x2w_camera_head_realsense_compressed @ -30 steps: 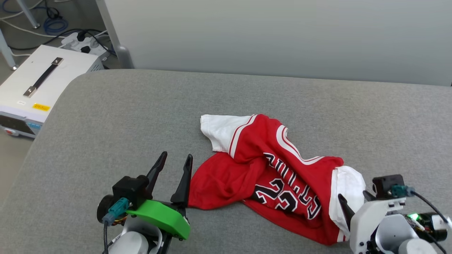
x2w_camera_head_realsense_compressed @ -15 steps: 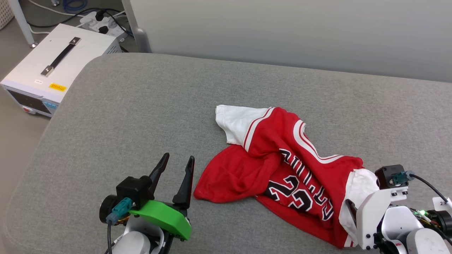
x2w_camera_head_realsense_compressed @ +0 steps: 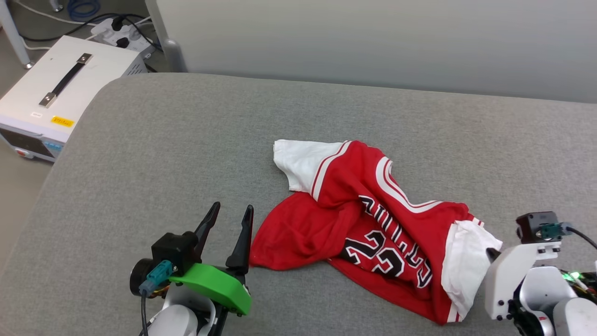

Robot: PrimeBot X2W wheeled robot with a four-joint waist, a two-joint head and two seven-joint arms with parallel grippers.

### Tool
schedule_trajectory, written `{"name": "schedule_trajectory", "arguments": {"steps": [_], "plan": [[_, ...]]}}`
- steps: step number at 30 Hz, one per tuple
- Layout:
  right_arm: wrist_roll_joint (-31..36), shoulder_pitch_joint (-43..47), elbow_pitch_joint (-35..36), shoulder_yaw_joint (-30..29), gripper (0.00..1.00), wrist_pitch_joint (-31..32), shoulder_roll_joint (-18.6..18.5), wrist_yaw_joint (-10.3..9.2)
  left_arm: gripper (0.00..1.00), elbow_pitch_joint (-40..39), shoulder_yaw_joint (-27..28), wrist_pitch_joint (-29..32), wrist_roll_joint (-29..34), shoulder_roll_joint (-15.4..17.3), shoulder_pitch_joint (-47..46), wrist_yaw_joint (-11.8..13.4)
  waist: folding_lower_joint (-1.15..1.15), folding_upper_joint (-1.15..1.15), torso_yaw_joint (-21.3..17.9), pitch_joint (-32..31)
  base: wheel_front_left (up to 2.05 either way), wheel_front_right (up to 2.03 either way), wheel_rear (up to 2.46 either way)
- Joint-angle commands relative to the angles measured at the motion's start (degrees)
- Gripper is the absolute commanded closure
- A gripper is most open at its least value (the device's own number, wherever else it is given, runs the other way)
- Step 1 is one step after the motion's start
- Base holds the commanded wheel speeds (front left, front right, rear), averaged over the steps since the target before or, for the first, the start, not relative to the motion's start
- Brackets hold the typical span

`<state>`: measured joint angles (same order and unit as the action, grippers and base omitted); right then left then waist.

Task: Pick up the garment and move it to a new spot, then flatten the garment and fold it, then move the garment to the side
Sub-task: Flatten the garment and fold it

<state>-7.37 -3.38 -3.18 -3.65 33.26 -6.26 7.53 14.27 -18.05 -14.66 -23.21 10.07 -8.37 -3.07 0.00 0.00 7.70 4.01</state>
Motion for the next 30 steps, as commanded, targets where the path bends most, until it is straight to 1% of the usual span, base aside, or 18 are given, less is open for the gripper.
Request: {"name": "schedule_trajectory", "arguments": {"steps": [1,7,14,15,16,22,26,30], "plan": [[-0.56,-0.13,0.64,-0.54,1.0,-0.49,-0.53,-0.04,0.0,0.04,0.26,-0.34,0.49,-0.5,-0.2,-0.39,0.0,0.0,-0.66,-0.31,0.0,0.0,0.0],[-1.86,0.82,2.8,-0.88,1.0,-0.64,-1.75,-0.04,0.0,0.24,0.87,-0.34,1.09,-1.06,-0.14,-0.97,0.0,0.0,-1.41,-0.59,0.0,0.0,0.0],[-3.39,0.42,4.9,0.09,1.0,0.86,-2.34,-0.04,0.0,0.59,1.23,-0.34,1.71,-1.63,-0.15,-1.57,0.0,0.0,-1.1,-0.47,0.0,0.0,0.0],[-3.43,0.31,5.02,0.42,0.34,1.31,-2.61,-0.04,0.0,0.61,1.25,-0.34,1.78,-1.7,-0.2,-1.65,0.0,0.0,-0.95,-0.35,0.0,0.0,0.0],[-3.51,0.12,5.09,0.75,0.0,2.12,-2.81,-0.04,0.0,0.6,1.3,-0.34,1.85,-1.77,-0.27,-1.75,0.0,0.0,-0.79,-0.08,0.0,0.0,0.0],[-3.27,-2.92,4.19,2.66,0.0,5.01,-4.16,-0.04,0.0,0.84,1.45,-0.34,2.28,-2.13,-0.87,-2.24,0.0,0.0,0.68,1.42,0.0,0.0,0.0],[-3.85,-5.39,2.13,3.34,0.0,7.14,-4.01,-0.04,0.0,1.11,1.5,-0.34,2.48,-2.54,-1.25,-2.53,0.0,0.0,1.87,2.24,0.0,0.0,0.0],[-3.16,-7.54,-0.67,2.6,0.0,8.66,-3.55,-0.04,0.0,1.47,1.59,-0.34,2.68,-2.91,-1.54,-2.79,0.0,0.0,3.12,2.82,0.0,0.0,0.0]]}}
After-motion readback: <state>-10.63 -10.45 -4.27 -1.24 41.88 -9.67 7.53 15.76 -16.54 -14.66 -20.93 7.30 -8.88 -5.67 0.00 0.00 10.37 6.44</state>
